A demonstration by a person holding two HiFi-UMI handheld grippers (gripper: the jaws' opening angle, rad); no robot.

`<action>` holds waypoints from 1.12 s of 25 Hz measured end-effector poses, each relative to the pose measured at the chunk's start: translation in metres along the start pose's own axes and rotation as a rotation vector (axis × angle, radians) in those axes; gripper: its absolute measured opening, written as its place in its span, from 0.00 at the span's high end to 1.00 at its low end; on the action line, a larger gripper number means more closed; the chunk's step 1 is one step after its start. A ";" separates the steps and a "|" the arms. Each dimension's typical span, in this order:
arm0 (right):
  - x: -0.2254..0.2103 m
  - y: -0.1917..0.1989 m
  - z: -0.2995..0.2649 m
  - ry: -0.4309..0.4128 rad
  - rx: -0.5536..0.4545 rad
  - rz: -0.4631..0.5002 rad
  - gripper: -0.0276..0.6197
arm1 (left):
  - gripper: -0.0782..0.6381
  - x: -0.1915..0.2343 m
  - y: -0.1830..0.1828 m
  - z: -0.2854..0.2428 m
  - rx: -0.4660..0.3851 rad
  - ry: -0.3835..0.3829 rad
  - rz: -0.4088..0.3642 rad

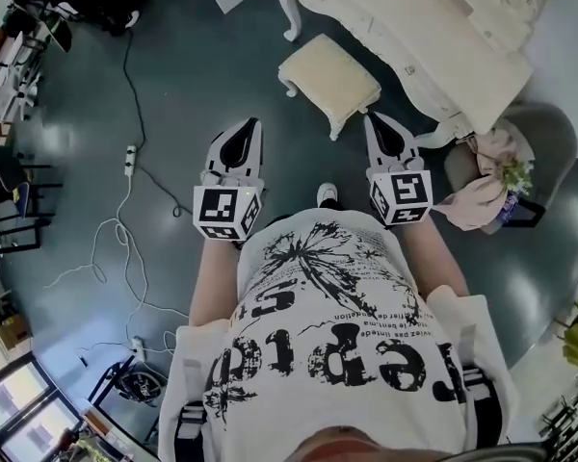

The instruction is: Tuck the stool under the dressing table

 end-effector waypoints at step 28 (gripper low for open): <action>-0.078 0.148 -0.271 0.532 0.367 -0.361 0.93 | 0.86 0.129 0.131 -0.387 0.358 0.800 -0.238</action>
Point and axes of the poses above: the fingertips, and each gripper's own axes: z backward along the fingers, x to its left, y out of its underside, the point moved 3 cm from there along z, backward along the fingers, and after that the axes turned 3 degrees about y, right-handed, at the moved point
